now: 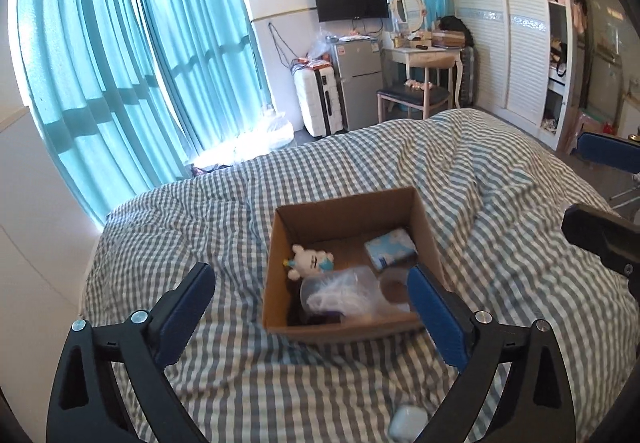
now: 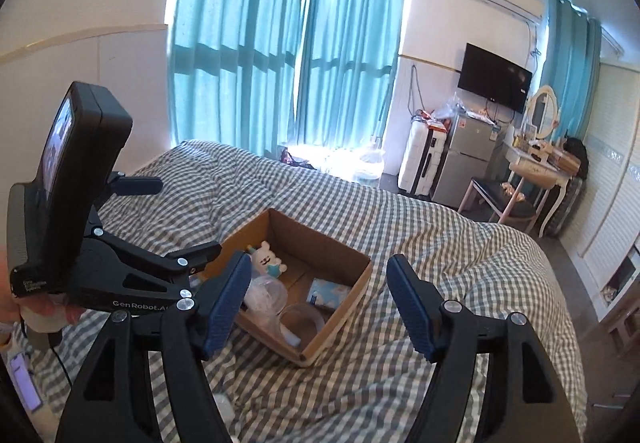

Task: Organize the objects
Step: 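Grasp the cream tube with the right tool while the left tool grasps the earbud case, then carry the earbud case and cream tube into the box and release both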

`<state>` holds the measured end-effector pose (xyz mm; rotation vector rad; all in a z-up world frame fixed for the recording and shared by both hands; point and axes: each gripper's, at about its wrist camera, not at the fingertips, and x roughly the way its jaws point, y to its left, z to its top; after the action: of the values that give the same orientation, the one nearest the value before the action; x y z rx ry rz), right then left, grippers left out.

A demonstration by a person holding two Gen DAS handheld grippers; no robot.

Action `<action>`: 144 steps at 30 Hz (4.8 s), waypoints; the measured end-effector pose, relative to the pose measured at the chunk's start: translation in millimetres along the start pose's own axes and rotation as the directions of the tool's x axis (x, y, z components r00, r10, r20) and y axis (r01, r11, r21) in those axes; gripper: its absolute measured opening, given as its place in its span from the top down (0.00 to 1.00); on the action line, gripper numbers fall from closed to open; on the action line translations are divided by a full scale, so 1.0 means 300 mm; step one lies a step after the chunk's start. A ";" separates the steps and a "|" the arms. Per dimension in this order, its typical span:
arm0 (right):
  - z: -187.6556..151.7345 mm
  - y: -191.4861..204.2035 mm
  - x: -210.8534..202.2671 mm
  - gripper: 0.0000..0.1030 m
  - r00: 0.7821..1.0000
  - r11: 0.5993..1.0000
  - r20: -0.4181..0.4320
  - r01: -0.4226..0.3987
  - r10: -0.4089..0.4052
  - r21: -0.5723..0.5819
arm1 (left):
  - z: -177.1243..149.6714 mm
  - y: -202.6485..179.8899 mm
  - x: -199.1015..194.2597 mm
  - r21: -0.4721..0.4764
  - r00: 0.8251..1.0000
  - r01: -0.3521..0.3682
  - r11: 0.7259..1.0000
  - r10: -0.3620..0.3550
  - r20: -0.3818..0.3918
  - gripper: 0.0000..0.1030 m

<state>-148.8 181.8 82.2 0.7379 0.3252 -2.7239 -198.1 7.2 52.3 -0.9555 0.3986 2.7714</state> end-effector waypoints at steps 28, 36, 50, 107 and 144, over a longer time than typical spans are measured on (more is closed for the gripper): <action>-0.752 0.331 0.408 0.49 0.729 0.973 -0.646 -0.141 0.226 0.181 | -0.640 0.004 0.095 -0.092 0.979 -0.056 0.994 0.036 -0.199 0.02; -0.723 0.337 0.377 0.79 0.790 0.985 -0.589 -0.140 0.171 0.099 | -0.654 0.014 0.115 -0.113 0.976 -0.044 0.993 0.019 -0.218 0.02; -0.531 0.126 0.262 0.79 0.913 0.993 -0.400 -0.038 0.080 0.110 | -0.596 -0.178 0.183 -0.081 0.962 0.054 0.995 -0.074 -0.263 0.02; -0.319 0.018 0.118 0.79 0.979 0.990 -0.164 -0.111 0.124 0.085 | -0.292 -0.093 0.030 -0.092 0.987 0.116 0.989 -0.126 -0.102 0.64; -0.067 -0.159 1.027 0.79 0.951 0.986 -0.264 -0.146 0.162 0.079 | 0.054 0.021 0.839 0.001 0.969 0.170 0.985 -0.167 -0.182 0.64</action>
<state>-409.6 162.5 -88.5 1.1062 0.2356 -2.4964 -404.5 27.4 -91.5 -1.1842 0.3480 2.5345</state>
